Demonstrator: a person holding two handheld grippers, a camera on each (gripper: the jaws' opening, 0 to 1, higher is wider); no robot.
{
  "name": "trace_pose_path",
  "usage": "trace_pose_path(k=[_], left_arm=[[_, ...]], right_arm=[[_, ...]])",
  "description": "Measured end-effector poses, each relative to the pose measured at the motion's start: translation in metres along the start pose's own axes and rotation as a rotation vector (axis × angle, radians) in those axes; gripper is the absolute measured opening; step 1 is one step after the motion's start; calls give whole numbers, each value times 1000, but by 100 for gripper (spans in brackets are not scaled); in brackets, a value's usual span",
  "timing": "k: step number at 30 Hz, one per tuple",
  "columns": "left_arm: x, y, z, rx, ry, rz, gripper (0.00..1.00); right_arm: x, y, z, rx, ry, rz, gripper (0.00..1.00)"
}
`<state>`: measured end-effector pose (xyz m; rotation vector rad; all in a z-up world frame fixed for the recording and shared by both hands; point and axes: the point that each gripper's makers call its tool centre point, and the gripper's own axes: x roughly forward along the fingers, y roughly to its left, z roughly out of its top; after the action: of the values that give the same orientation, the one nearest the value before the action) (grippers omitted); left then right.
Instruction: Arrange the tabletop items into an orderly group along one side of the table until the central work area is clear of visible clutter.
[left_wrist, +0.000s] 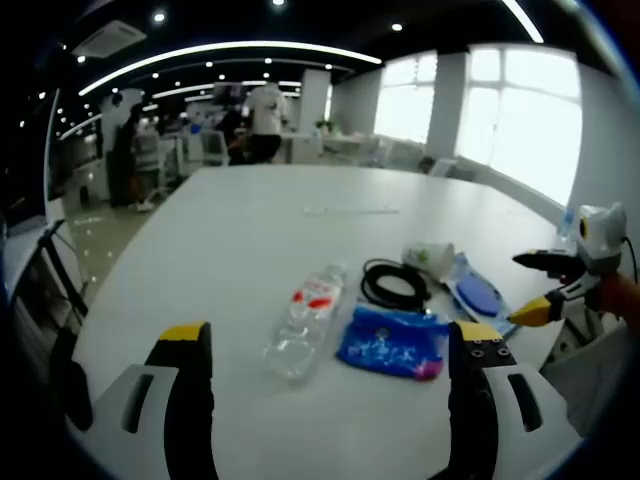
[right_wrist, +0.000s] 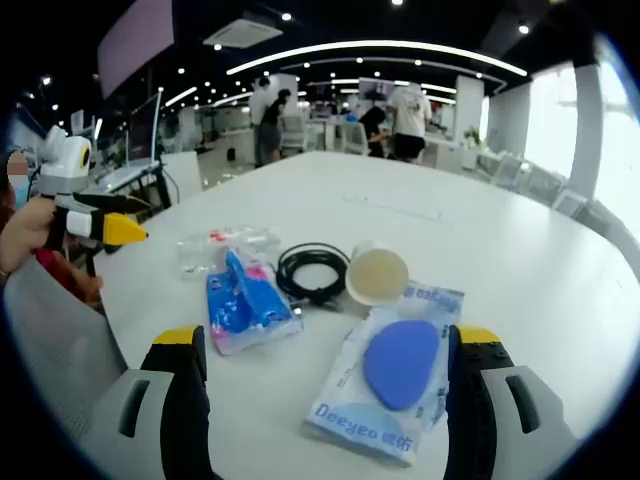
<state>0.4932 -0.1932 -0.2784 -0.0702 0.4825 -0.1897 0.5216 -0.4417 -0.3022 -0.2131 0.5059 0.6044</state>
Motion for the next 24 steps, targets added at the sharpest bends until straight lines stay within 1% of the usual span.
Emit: trace_pose_path(k=[5,14,24], left_arm=[[1,-2,-2,1,12,-7,94],[1,-3,-3,5,14,-8,94],[0,0,-2,10,12,4,93]], right_arm=[[1,0,-1,-3,4,-1,99],[1,-1,-2,-6,12,-3,99],[2,0,-3,-11,15,2,99]])
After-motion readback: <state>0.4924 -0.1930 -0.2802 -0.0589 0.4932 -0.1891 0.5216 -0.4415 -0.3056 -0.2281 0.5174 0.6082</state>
